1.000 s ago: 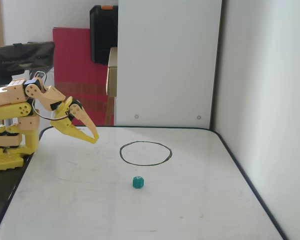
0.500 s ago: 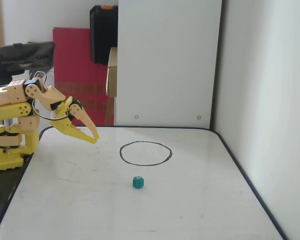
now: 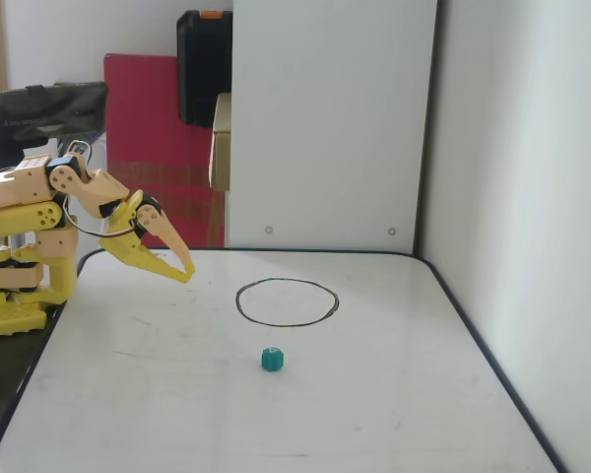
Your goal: Grasp a green cube and put it in the black circle
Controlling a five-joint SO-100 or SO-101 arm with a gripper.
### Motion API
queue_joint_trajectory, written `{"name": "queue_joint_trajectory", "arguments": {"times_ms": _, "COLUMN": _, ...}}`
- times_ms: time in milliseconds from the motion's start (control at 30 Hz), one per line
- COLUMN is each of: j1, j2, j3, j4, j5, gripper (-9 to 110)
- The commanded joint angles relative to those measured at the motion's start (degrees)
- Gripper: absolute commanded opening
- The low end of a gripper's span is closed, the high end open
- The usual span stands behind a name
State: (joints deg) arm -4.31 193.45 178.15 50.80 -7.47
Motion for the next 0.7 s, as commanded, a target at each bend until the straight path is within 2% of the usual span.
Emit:
{"name": "queue_joint_trajectory", "arguments": {"times_ms": 0, "j1": 1.1, "j2": -0.9, "j3": -1.7, "j4": 0.4, "j5": -0.2, "gripper": 0}}
{"name": "queue_joint_trajectory", "arguments": {"times_ms": 167, "j1": 5.1, "j2": -12.1, "j3": -20.0, "j4": 6.9, "j5": -1.8, "gripper": 0}}
{"name": "queue_joint_trajectory", "arguments": {"times_ms": 300, "j1": 9.1, "j2": -24.2, "j3": -37.4, "j4": 12.0, "j5": -11.0, "gripper": 0}}
{"name": "queue_joint_trajectory", "arguments": {"times_ms": 400, "j1": 11.9, "j2": -34.8, "j3": -47.5, "j4": 11.8, "j5": -19.2, "gripper": 0}}
{"name": "queue_joint_trajectory", "arguments": {"times_ms": 533, "j1": 16.8, "j2": -51.3, "j3": -58.1, "j4": 6.9, "j5": -30.1, "gripper": 6}}
{"name": "queue_joint_trajectory", "arguments": {"times_ms": 667, "j1": 21.1, "j2": -68.6, "j3": -69.6, "j4": 4.5, "j5": -37.3, "gripper": 9}}
